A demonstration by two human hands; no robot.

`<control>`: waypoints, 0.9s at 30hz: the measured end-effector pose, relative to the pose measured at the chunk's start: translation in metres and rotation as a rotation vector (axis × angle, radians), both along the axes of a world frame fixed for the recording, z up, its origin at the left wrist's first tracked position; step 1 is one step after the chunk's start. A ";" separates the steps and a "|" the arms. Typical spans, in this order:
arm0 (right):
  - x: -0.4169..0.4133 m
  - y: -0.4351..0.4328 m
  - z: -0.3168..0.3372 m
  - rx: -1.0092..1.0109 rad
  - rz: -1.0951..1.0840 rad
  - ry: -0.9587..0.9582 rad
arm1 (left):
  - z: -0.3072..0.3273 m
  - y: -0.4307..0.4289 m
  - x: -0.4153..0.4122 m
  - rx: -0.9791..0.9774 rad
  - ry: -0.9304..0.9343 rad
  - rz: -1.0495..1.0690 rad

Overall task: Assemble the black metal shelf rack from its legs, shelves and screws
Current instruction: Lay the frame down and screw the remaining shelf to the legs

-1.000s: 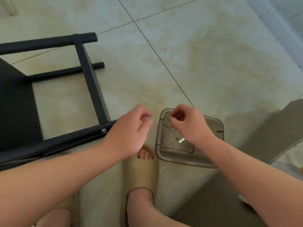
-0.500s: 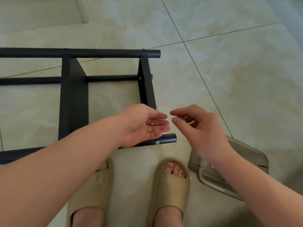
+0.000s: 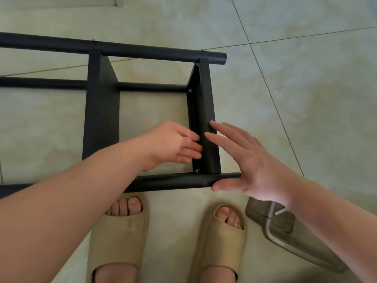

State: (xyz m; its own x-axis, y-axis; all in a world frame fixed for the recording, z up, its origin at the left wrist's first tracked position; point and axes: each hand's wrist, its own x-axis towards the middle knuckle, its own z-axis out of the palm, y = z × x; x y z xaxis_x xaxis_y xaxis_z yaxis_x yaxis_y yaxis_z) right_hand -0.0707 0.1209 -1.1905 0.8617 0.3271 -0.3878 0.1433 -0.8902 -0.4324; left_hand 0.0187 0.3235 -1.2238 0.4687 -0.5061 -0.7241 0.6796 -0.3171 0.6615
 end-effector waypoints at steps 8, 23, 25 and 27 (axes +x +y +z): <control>0.019 -0.005 -0.006 -0.157 0.220 -0.068 | -0.024 -0.010 -0.018 0.006 -0.118 -0.151; 0.034 -0.009 -0.031 -0.142 0.306 -0.196 | -0.043 -0.029 -0.014 0.077 -0.161 -0.270; 0.034 -0.010 -0.032 -0.135 0.297 -0.192 | -0.046 -0.029 -0.013 0.071 -0.155 -0.262; 0.035 -0.009 -0.032 -0.133 0.300 -0.183 | -0.047 -0.027 -0.013 0.060 -0.159 -0.255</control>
State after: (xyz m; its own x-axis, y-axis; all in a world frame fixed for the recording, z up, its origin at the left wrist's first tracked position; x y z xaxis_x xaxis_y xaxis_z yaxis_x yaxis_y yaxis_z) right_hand -0.0359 0.1116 -1.2226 0.7942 0.5327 -0.2922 0.4707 -0.8436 -0.2584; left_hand 0.0062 0.2963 -1.2703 0.4419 -0.5804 -0.6840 0.4622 -0.5062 0.7281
